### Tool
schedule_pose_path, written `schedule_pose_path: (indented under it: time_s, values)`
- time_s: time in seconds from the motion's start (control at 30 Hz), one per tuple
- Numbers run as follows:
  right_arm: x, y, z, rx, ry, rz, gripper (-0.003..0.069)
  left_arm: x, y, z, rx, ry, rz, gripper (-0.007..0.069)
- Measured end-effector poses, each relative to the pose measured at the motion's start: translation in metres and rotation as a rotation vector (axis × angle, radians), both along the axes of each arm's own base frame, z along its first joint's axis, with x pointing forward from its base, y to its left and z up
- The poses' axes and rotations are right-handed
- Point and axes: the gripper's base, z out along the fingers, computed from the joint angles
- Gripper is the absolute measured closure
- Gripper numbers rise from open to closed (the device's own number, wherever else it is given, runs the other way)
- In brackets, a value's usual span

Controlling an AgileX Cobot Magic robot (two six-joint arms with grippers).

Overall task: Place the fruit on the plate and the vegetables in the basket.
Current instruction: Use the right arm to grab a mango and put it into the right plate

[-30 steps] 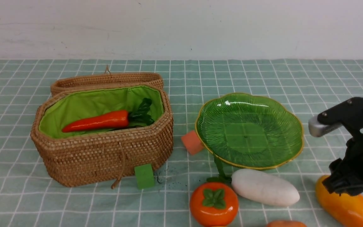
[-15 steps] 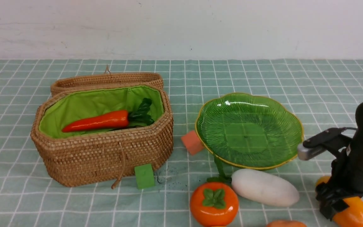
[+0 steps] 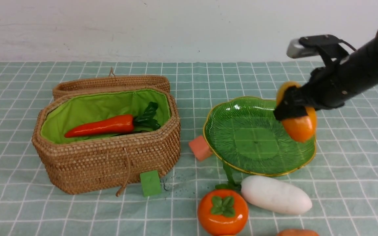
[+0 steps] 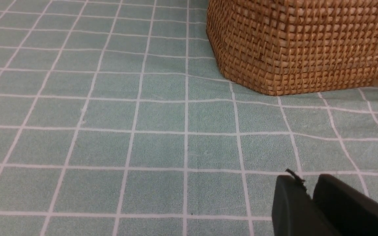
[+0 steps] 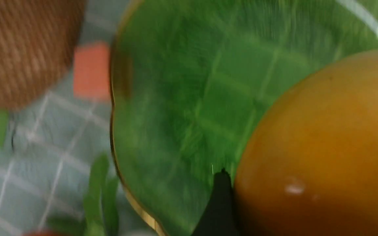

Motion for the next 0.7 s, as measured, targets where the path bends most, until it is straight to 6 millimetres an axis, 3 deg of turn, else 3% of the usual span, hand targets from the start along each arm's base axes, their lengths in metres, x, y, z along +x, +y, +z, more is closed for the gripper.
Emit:
schedule_pose_path:
  time_s: [0.13, 0.3, 0.43, 0.6, 0.7]
  values:
    - [0.027, 0.012, -0.049, 0.002, -0.006, -0.035, 0.0072, 0.0, 0.0, 0.0, 0.0, 0.0, 0.0, 0.0512]
    - [0.036, 0.011, -0.082, -0.011, 0.051, -0.056, 0.0071, 0.0, 0.0, 0.0, 0.0, 0.0, 0.0, 0.0511]
    - [0.037, 0.009, -0.083, 0.005, 0.065, -0.082, -0.001, 0.0, 0.0, 0.0, 0.0, 0.0, 0.0, 0.0507]
    - [0.033, 0.009, -0.07, 0.014, 0.047, -0.082, -0.0017, 0.0, 0.0, 0.0, 0.0, 0.0, 0.0, 0.0502]
    - [0.021, 0.007, -0.034, 0.007, -0.004, -0.054, 0.0003, 0.0, 0.0, 0.0, 0.0, 0.0, 0.0, 0.0498]
